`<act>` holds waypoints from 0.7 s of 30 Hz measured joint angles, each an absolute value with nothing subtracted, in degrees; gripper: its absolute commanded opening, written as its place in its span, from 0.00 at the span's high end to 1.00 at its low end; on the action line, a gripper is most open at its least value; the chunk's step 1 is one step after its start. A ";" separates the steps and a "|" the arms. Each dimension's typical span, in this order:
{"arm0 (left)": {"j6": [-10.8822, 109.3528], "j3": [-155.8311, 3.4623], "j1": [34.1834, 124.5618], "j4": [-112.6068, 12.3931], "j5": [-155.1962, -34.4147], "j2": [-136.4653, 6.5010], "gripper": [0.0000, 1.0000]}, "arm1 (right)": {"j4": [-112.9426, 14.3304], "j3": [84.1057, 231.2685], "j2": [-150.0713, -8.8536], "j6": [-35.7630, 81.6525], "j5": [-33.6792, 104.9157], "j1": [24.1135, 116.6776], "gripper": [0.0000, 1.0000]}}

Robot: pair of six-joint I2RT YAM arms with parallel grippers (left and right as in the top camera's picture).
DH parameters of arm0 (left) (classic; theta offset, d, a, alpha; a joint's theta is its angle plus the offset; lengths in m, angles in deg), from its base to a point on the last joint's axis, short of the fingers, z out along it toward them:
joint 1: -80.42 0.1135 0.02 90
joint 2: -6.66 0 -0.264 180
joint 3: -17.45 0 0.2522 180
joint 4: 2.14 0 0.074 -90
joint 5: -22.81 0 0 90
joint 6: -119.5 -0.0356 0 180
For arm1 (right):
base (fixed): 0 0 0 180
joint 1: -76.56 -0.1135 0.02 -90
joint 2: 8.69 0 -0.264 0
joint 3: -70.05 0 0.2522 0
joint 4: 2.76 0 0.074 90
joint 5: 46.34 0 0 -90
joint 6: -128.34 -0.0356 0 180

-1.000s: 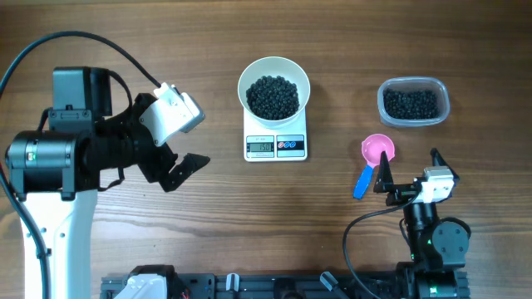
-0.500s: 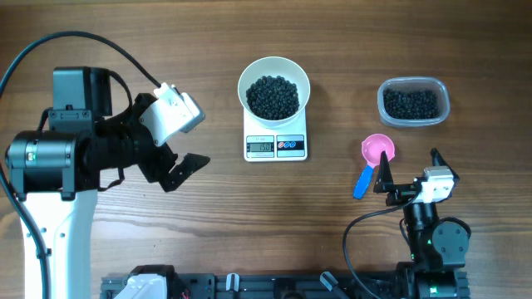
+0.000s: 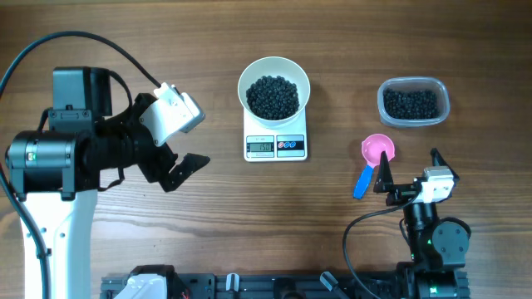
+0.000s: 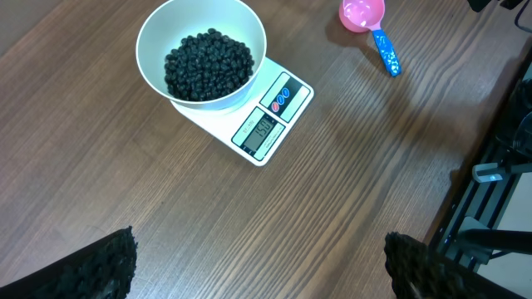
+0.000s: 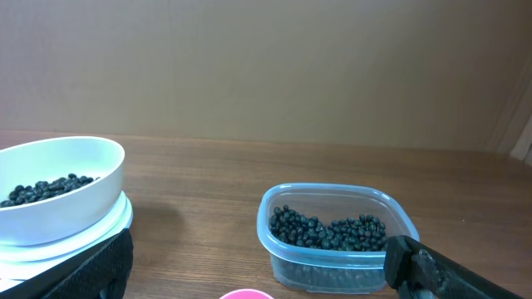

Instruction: Scoop item into bowl and weigh 150g on scale

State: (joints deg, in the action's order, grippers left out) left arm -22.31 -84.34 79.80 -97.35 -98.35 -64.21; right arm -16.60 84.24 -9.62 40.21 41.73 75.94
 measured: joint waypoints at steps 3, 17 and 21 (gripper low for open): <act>-22.31 -84.34 79.80 -97.35 -98.35 -64.21 0.00 | -16.60 84.24 -9.62 40.21 41.73 75.94 0.00; -22.25 -84.34 79.80 -97.35 -98.35 -64.21 0.00 | -16.60 84.24 -9.62 40.21 41.73 75.94 0.00; -21.92 -84.34 79.80 -96.83 -98.52 -64.21 0.00 | -16.60 84.24 -9.62 40.21 41.73 75.94 0.00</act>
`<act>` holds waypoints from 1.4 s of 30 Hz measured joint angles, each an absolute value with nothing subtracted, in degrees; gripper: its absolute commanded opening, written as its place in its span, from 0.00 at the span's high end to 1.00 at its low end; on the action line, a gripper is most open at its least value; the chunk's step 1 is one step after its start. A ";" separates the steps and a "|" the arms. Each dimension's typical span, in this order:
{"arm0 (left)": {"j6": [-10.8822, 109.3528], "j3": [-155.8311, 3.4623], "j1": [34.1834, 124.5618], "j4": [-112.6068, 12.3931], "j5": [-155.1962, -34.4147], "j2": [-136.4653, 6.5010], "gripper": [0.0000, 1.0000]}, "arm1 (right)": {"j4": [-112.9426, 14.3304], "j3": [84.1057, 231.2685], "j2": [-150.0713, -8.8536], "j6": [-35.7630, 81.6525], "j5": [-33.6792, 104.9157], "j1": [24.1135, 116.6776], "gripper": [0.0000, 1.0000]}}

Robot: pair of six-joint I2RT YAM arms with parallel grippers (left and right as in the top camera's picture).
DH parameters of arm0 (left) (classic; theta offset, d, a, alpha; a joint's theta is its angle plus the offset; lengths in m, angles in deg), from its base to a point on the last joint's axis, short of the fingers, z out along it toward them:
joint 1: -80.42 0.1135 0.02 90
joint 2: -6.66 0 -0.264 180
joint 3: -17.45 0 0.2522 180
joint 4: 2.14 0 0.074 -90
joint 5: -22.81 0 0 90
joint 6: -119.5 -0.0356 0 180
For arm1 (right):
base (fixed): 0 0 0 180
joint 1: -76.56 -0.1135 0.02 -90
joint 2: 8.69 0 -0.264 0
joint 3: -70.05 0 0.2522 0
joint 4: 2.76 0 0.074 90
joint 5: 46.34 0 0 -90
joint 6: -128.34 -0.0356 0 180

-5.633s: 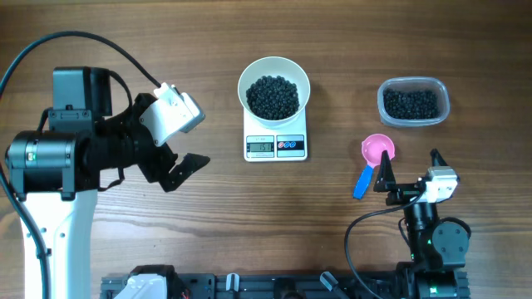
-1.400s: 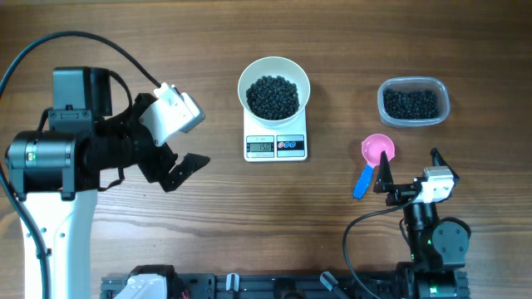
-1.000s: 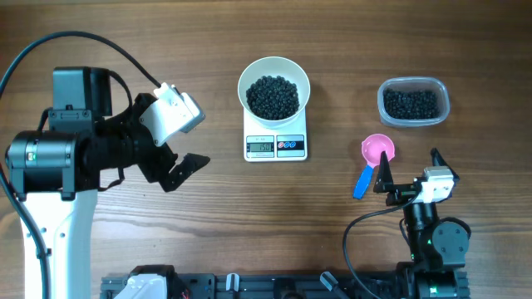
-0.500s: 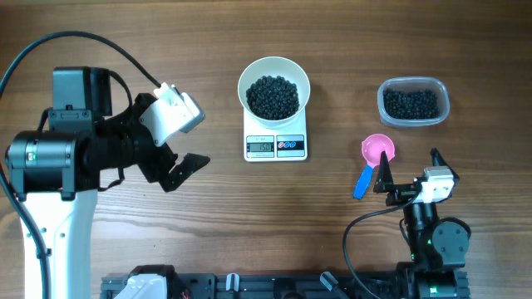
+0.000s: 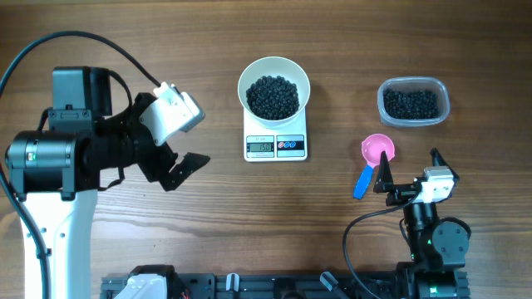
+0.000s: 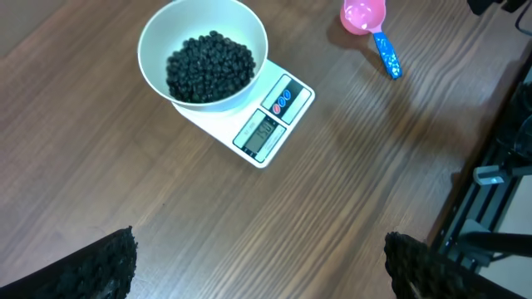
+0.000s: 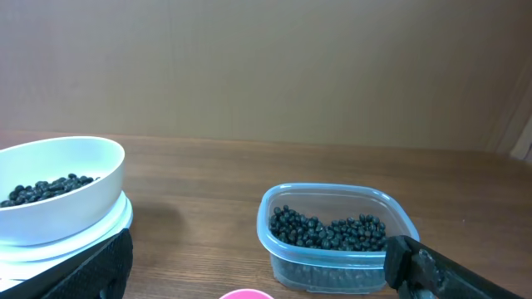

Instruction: Scoop item into bowl and weigh 150g on scale

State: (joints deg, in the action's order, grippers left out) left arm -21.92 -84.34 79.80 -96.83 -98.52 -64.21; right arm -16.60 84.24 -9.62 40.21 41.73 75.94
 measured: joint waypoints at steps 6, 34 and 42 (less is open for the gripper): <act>-14.31 -82.92 79.80 -90.62 -97.80 -62.63 0.00 | -16.58 84.24 -9.62 40.21 41.73 75.94 0.01; 31.98 -19.23 79.80 -23.56 -79.20 -13.91 0.00 | -16.60 84.21 -9.57 40.23 41.53 75.94 0.01; 35.45 -7.34 79.80 -18.47 -74.74 -5.30 0.00 | -16.60 84.21 -9.57 40.23 41.53 75.94 0.00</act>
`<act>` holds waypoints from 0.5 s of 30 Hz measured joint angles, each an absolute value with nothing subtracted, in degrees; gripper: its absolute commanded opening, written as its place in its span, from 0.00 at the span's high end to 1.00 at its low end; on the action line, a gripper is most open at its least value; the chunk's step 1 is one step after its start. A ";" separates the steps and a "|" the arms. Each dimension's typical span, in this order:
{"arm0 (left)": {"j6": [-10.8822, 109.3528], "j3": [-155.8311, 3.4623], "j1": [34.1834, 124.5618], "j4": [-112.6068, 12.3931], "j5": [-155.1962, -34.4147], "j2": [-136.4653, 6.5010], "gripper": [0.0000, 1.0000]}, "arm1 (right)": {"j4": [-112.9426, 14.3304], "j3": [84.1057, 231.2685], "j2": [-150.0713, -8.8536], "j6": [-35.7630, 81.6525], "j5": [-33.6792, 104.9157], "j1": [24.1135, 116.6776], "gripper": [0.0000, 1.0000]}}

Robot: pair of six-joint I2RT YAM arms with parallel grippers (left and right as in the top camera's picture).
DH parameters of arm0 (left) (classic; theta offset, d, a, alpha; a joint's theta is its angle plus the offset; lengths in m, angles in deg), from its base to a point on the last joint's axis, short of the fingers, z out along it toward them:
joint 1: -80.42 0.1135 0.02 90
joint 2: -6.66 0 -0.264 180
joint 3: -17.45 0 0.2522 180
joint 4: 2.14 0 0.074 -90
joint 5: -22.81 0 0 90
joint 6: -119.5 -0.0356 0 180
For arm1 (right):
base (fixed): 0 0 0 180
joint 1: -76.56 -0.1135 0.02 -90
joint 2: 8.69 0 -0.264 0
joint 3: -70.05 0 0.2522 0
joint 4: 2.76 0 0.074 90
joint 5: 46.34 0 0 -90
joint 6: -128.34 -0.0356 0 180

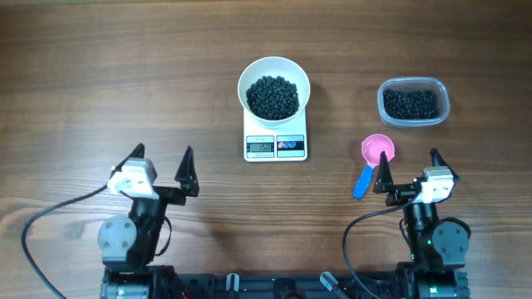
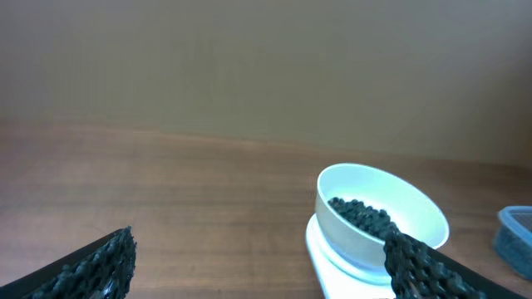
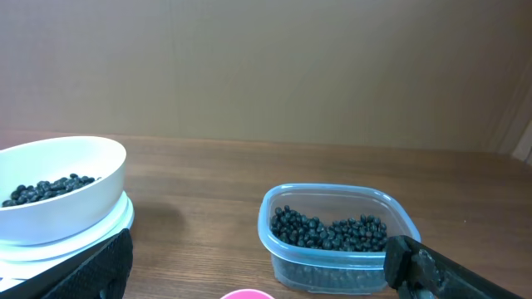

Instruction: Scoop item into bowl and weigh 150g on scale

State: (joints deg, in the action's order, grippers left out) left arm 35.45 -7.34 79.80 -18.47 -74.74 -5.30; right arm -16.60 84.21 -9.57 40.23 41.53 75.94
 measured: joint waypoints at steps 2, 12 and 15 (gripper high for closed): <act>35.85 -6.18 79.80 -18.43 -74.30 -4.36 0.00 | -16.60 84.21 -9.57 40.23 41.53 75.94 0.00; 36.07 -3.75 79.80 -23.15 -73.01 2.76 0.00 | -16.60 84.21 -9.57 40.23 41.53 75.94 0.00; 36.07 -2.26 79.80 -23.17 -72.99 5.01 0.00 | -16.60 84.21 -9.57 40.23 41.53 75.94 0.00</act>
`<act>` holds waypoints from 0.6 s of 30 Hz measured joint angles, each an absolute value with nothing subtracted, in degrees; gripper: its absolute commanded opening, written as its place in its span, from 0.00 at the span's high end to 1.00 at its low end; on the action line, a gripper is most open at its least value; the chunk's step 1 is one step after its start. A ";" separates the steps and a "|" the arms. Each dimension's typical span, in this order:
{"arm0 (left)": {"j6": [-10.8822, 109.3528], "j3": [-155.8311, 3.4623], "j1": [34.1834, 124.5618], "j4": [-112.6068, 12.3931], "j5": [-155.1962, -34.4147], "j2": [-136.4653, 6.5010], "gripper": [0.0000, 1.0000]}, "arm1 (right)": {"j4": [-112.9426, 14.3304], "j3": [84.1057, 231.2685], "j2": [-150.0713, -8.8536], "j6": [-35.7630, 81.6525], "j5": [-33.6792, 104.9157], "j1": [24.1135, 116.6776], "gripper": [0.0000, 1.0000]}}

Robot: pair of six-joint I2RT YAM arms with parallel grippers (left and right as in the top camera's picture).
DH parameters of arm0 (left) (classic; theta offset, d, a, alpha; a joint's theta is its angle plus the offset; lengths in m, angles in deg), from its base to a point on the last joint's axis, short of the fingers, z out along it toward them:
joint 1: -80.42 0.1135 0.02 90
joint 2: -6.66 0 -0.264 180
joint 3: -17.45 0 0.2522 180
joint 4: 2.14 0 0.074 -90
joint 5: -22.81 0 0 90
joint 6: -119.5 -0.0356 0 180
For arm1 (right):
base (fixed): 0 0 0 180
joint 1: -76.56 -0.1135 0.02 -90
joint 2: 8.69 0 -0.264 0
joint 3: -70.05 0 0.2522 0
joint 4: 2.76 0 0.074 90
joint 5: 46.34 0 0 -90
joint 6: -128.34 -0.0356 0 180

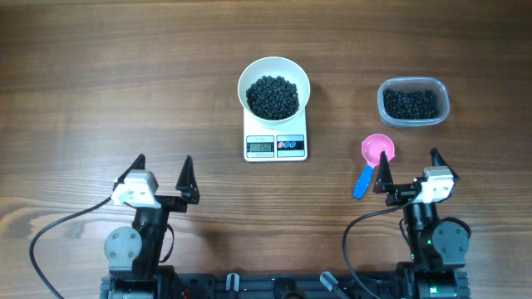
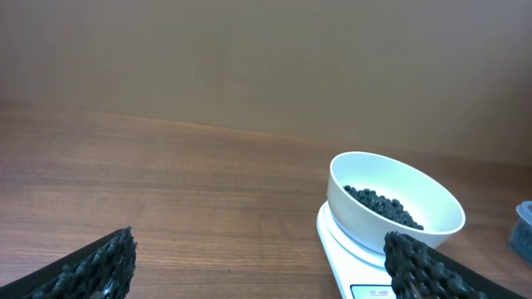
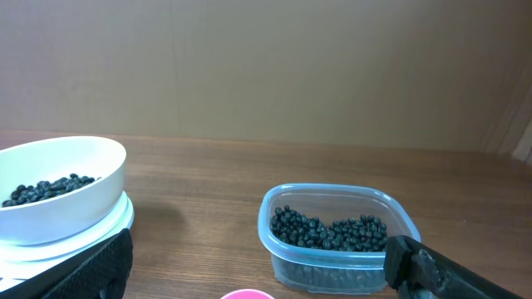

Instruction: Scoop item into bowl and weigh 150g on scale

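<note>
A white bowl [image 1: 274, 86] of black beans sits on a white scale [image 1: 276, 145] at the table's middle; the bowl [image 2: 396, 208] and the scale [image 2: 353, 257] also show in the left wrist view. A clear tub [image 1: 413, 101] of black beans stands at the back right, also seen as the tub [image 3: 335, 234] in the right wrist view. A pink scoop [image 1: 374, 154] with a blue handle lies in front of the tub. My left gripper [image 1: 160, 176] is open at the front left, empty. My right gripper [image 1: 407, 170] is open just behind the scoop, empty.
Both arms are folded at the table's front edge, with black cables [image 1: 50, 241] trailing beside them. A bare wall rises behind the table in both wrist views.
The left arm has shifted slightly at the front left; its view now shows the bowl a bit further right. The right arm and the objects have not moved.
The left arm was raised over the left side of the table, open, looking down on the bowl and scale. At the last earlier moment it was folded down at the front left edge. The right gripper stayed open behind the scoop throughout.
</note>
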State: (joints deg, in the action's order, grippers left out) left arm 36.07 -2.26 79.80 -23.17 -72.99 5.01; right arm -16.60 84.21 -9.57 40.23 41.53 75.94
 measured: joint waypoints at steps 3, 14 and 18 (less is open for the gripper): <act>36.07 -0.30 79.80 -21.70 -72.97 5.85 0.00 | -16.60 84.21 -9.57 40.23 41.53 75.94 0.00; 37.18 2.96 79.80 -19.58 -72.95 5.87 0.00 | -16.60 84.21 -9.57 40.23 41.53 75.94 0.00; 39.52 2.94 79.65 -19.74 -72.80 5.87 0.00 | -16.58 84.21 -9.57 40.23 41.53 75.94 0.00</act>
